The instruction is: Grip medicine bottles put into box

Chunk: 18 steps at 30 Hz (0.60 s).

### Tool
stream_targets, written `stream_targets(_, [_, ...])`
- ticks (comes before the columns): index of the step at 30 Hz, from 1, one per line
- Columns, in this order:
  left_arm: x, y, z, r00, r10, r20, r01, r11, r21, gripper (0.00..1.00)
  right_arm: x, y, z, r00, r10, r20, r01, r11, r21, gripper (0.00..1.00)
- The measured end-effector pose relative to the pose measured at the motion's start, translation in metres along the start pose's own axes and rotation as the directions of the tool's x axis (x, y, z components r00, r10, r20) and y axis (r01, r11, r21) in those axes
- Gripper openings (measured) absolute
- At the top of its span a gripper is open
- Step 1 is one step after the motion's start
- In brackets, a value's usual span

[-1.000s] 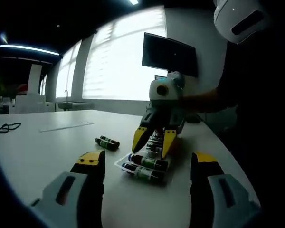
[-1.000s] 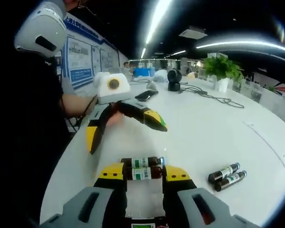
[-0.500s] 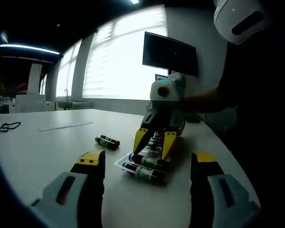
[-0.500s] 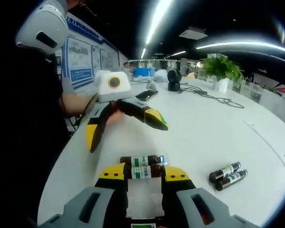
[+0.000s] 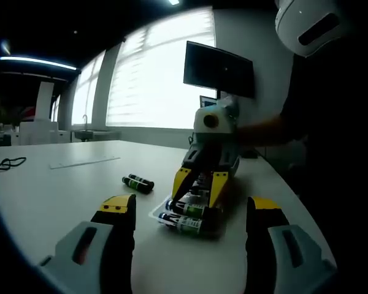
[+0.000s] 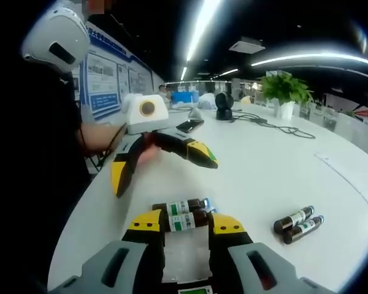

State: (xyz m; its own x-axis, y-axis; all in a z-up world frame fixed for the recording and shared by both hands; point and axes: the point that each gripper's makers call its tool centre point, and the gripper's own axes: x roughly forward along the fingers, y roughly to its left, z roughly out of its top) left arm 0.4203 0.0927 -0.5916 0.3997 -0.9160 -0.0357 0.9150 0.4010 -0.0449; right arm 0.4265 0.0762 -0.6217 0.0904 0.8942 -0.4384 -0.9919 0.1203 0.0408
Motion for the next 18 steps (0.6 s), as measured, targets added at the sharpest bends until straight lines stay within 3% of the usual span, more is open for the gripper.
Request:
stream_targets(6, [-0.001,0.001,-0.001,1.000,-0.001,-0.003,0.001,1.000,0.001,0.65,0.000,0.001,0.000,1.000,-0.004,0.014,0.004,1.000,0.002,0.23])
stream_targets(7, [-0.001,0.001,-0.001,1.000,0.000,-0.004,0.000,1.000,0.000,0.65,0.000,0.001,-0.007,1.000,-0.004,-0.026,0.003,1.000,-0.014,0.23])
stream_targets(8, [-0.001,0.001,-0.001,1.000,0.000,-0.004,0.000,1.000,0.001,0.65,0.005,0.008,0.004,0.999,0.026,0.048,-0.026,1.000,-0.006,0.24])
stream_targets(9, [-0.001,0.001,-0.001,1.000,0.000,-0.004,0.000,1.000,0.001,0.65,0.002,0.005,-0.001,1.000,0.010,0.004,-0.010,1.000,-0.002,0.24])
stream_targets(18, [-0.001,0.001,-0.001,1.000,0.000,-0.009,0.000,1.000,0.001,0.65,0.003,0.003,-0.003,1.000,-0.007,-0.019,0.007,0.999,-0.033,0.25])
